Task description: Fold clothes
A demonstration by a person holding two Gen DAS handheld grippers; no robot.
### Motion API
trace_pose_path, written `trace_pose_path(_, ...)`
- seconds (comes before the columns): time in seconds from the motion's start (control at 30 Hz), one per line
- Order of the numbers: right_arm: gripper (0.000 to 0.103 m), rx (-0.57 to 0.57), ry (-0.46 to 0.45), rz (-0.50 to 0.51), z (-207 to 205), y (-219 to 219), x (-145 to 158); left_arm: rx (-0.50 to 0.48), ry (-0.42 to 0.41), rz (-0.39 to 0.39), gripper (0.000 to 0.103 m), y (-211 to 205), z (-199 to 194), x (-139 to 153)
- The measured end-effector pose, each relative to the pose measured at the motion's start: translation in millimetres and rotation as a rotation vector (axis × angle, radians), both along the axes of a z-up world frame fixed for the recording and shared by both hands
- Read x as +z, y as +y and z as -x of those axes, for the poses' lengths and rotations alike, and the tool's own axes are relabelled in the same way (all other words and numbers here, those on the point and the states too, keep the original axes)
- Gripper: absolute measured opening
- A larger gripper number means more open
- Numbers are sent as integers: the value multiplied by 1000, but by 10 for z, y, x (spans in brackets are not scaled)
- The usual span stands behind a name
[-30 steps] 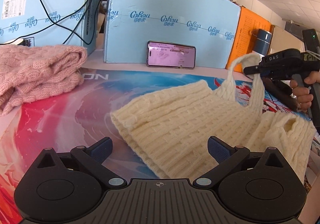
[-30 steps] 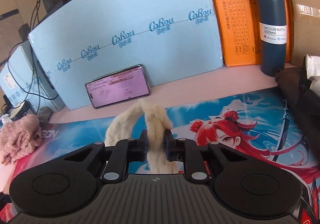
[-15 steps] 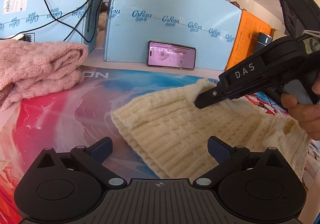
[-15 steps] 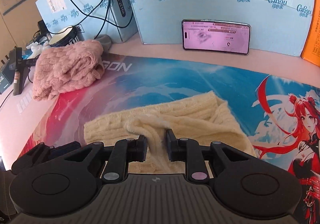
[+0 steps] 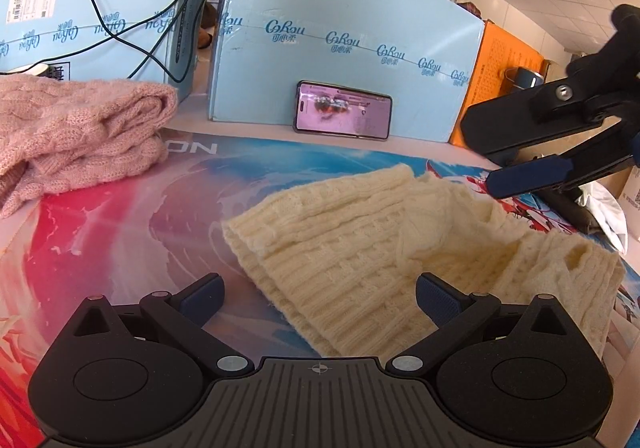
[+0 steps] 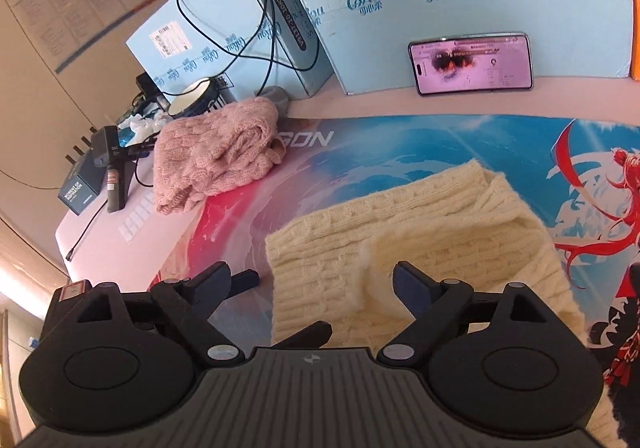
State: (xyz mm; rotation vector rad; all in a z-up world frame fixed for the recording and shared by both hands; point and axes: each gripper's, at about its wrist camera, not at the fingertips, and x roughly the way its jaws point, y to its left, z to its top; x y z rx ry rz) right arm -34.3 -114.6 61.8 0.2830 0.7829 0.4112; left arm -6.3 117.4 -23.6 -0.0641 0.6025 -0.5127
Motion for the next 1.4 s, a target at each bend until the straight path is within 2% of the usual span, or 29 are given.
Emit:
trace_pose_path(0.07,91,-22,-91,-2,190,-162,123,9,-2,-2,103,0,9,-2)
trace_pose_path(0.2,96,-144,-319,130,631,-603,160,22,-29,17,103,30,44,30)
trace_pose_path(0.27,96,-182,-402,228,813,-770,104,13,-94,37,103,45,154,98)
trace_pose_path(0.33,97,-202,-463,340,971,-905,-1,-48,-200,57,103,24,362,187)
trace_pose_path(0.4,97,-166,-482,400,1111,-1031,-169,-142,-304,65,103,-35,601,273)
trace_pose_path(0.47,97,-106,-489,417,1228,-1129,-307,-239,-359,66,103,-104,786,325)
trace_pose_path(0.53,99,-31,-476,431,1318,-1173,-432,-333,-366,69,103,-209,952,355)
trace_pose_path(0.6,99,33,-449,478,1365,-1139,-524,-401,-334,51,103,-327,1061,331)
trace_pose_path(0.63,99,65,-436,501,1389,-1122,-569,-425,-320,30,103,-383,1100,309)
trace_pose_path(0.7,99,121,-417,548,1408,-1070,-648,-454,-312,-59,103,-527,1151,212)
trace_pose_path(0.83,99,171,-407,629,1296,-938,-783,-423,-252,-139,103,-650,1093,48)
trace_pose_path(1.07,102,320,-449,642,1067,-676,-898,-400,-264,-185,103,-605,1102,-14)
trace_pose_path(1.2,103,322,-518,670,1051,-594,-946,-409,-282,-230,103,-609,1105,-34)
trace_pose_path(1.4,103,305,-599,741,1092,-582,-992,-405,-287,-243,103,-565,1097,-28)
